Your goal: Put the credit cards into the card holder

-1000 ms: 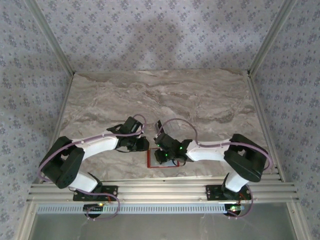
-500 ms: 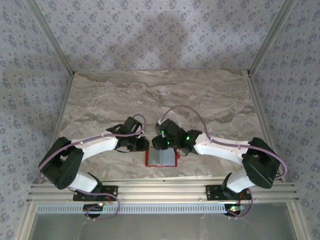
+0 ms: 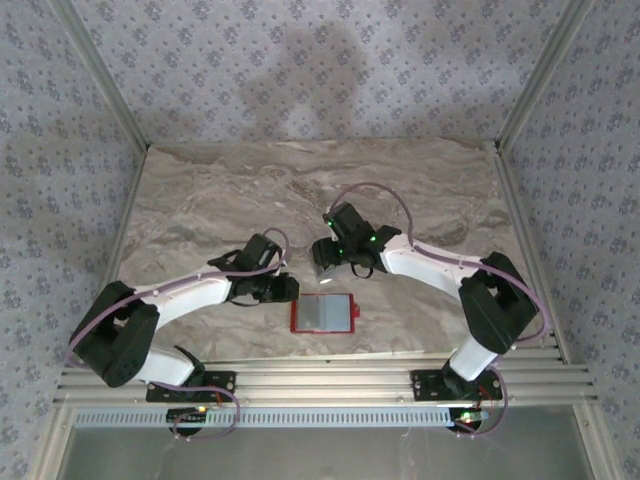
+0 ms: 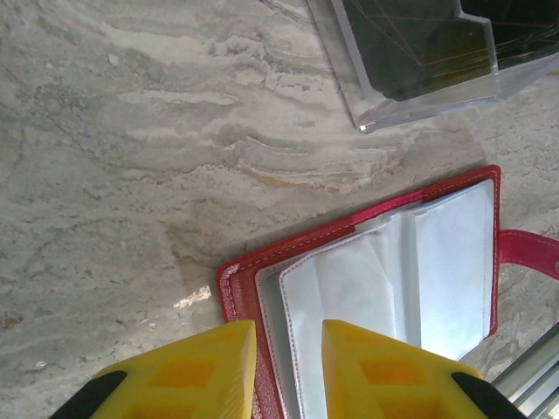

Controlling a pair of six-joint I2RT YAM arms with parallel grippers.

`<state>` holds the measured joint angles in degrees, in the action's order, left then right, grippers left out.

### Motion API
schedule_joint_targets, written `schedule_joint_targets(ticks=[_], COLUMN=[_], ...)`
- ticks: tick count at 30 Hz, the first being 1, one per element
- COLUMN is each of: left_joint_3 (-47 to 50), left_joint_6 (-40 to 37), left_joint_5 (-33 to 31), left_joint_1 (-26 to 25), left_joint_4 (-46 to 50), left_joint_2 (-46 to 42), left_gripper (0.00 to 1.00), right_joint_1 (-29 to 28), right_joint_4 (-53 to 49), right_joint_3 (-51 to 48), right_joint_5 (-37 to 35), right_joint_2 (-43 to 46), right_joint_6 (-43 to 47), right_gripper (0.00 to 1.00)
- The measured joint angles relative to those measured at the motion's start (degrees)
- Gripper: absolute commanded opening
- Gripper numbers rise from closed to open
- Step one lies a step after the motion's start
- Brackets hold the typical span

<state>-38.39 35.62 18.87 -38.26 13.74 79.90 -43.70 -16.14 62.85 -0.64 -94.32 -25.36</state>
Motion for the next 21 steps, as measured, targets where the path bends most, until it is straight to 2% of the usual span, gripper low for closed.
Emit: schedule_joint_targets(ticks=[21], left_joint_3=[0.11], left_joint_6=[0.00], left_joint_5=[0.00], left_joint_1=[0.00], left_joint_4=[-0.28], left_joint_2=[0.00], left_gripper=[0.26], right_joint_1=[0.83], right_joint_4=[-0.44], right_joint_3=[3.85], right_joint_5=[1.79], right_joint_2=[-7.61], right_joint_6=[1.53], right_gripper=[0.57])
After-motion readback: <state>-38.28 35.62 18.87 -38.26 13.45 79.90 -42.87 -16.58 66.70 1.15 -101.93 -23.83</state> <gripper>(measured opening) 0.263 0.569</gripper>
